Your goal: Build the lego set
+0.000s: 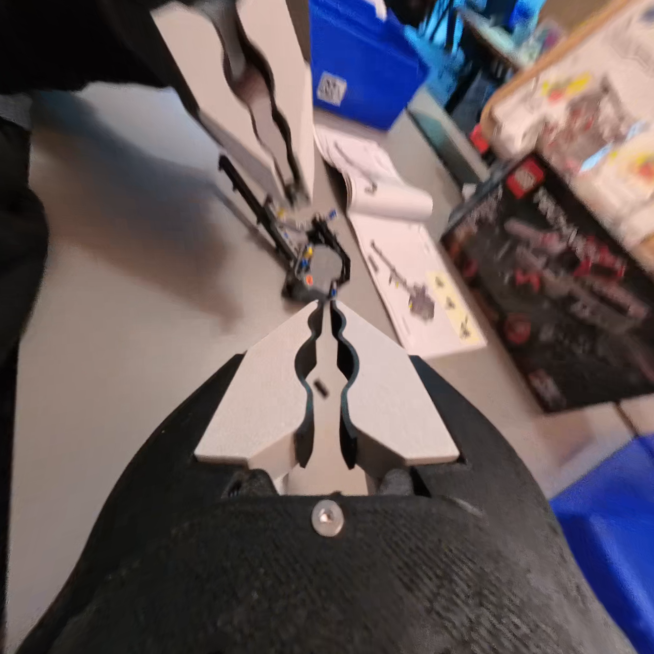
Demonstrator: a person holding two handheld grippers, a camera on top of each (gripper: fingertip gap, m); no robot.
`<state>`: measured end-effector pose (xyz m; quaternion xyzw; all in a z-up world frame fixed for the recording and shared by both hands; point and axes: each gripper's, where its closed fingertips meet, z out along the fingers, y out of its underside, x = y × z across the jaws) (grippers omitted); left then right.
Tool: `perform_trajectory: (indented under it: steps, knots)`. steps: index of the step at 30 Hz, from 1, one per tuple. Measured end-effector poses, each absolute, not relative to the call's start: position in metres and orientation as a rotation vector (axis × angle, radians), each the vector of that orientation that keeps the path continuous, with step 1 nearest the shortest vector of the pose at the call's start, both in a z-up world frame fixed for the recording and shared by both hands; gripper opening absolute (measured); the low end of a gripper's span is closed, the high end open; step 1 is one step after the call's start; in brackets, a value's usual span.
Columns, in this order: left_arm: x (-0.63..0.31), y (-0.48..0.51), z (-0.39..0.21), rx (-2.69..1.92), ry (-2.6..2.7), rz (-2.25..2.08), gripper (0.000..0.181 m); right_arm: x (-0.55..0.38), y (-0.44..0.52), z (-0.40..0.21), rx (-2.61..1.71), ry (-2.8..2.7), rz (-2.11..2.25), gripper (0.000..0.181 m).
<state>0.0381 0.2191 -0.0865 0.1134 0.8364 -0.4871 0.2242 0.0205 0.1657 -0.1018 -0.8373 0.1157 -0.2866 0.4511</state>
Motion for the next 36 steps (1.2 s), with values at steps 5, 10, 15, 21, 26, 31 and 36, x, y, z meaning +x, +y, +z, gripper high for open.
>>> perform_trajectory:
  steps: [5, 10, 15, 21, 26, 31, 36]
  knots:
    - [0.062, 0.237, -0.077, 0.191, 2.263, -1.338, 0.005, 0.016, 0.111, -0.138, -2.228, 0.527, -0.624, 0.019]
    - [0.071, 0.243, -0.081, 0.148, 2.272, -1.306, 0.004, 0.022, 0.109, -0.149, -2.246, 0.529, -0.641, 0.02]
    - [0.072, 0.247, -0.086, 0.142, 2.274, -1.289, 0.004, 0.026, 0.122, -0.166, -2.283, 0.528, -0.571, 0.023]
    - [0.079, 0.254, -0.087, 0.109, 2.259, -1.291, 0.004, 0.033, 0.125, -0.178, -2.308, 0.548, -0.566, 0.024]
    - [0.088, 0.26, -0.082, 0.092, 2.227, -1.298, 0.004, 0.036, 0.128, -0.18, -2.301, 0.567, -0.557, 0.025]
    - [0.106, 0.269, -0.079, 0.09, 2.202, -1.26, 0.005, 0.035, 0.134, -0.182, -2.301, 0.538, -0.521, 0.018]
    - [0.13, 0.277, -0.078, 0.103, 2.18, -1.219, 0.005, 0.033, 0.141, -0.183, -2.279, 0.522, -0.46, 0.01]
